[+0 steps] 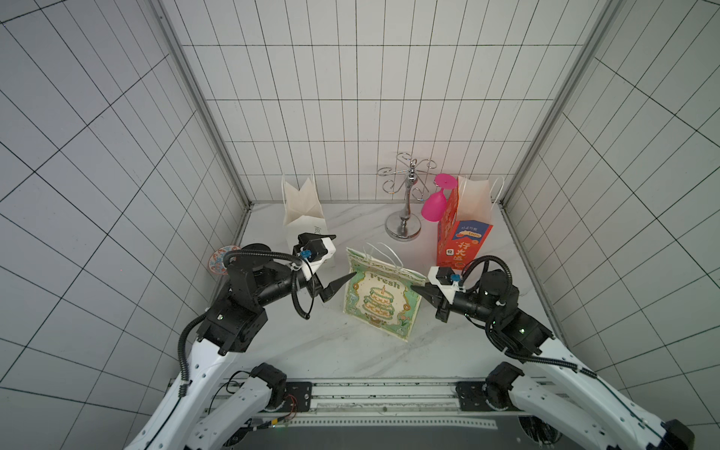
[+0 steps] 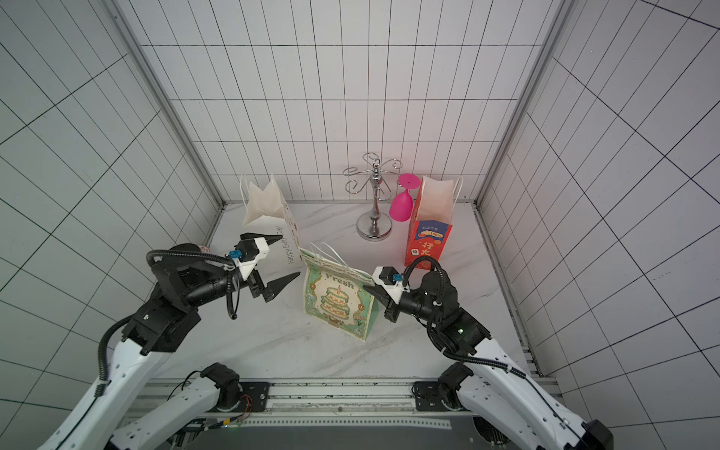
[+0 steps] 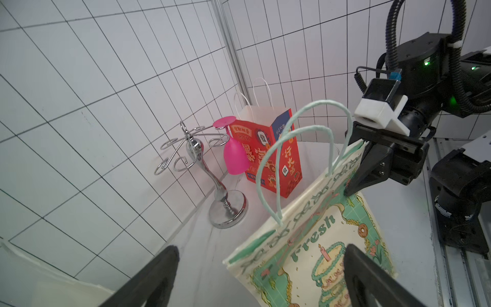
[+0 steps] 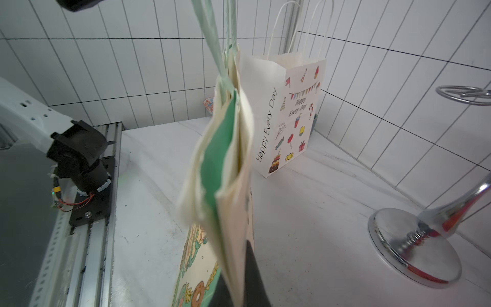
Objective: Put away the paper bag
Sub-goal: Press the paper bag.
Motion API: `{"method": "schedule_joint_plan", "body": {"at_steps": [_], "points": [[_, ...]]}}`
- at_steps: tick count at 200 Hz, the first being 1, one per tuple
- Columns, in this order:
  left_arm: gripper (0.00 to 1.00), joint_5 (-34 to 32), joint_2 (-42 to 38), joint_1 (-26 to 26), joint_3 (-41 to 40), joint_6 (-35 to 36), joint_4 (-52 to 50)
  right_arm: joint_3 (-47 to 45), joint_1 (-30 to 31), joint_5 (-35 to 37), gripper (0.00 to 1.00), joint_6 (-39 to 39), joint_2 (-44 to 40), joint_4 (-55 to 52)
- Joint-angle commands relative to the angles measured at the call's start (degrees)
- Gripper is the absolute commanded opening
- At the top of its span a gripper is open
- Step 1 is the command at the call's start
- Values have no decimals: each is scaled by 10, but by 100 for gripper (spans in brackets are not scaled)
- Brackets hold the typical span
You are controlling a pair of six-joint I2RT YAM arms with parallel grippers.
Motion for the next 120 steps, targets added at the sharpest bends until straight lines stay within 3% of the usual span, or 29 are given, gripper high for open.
{"method": "schedule_joint_plan", "body": {"at_steps": [1, 22, 58, 77, 100, 120], "points": [[98, -25, 29, -7, 20, 53, -101, 57, -10, -72, 0, -48, -38, -98], [98, 24, 21, -4, -2, 48, -95, 76, -13, -81, 0, -59, -78, -146], [98, 214, -7, 12, -54, 35, -58, 114, -14, -113, 0, -62, -95, -199], [98, 268, -3, 13, -69, 16, -29, 121, -14, -132, 0, -62, -102, -207], [97, 343, 3, 18, -94, -15, 36, 130, -14, -150, 0, -59, -99, -207], [90, 405, 3, 22, -127, -84, 142, 142, -14, -163, 0, -59, -83, -204]]}}
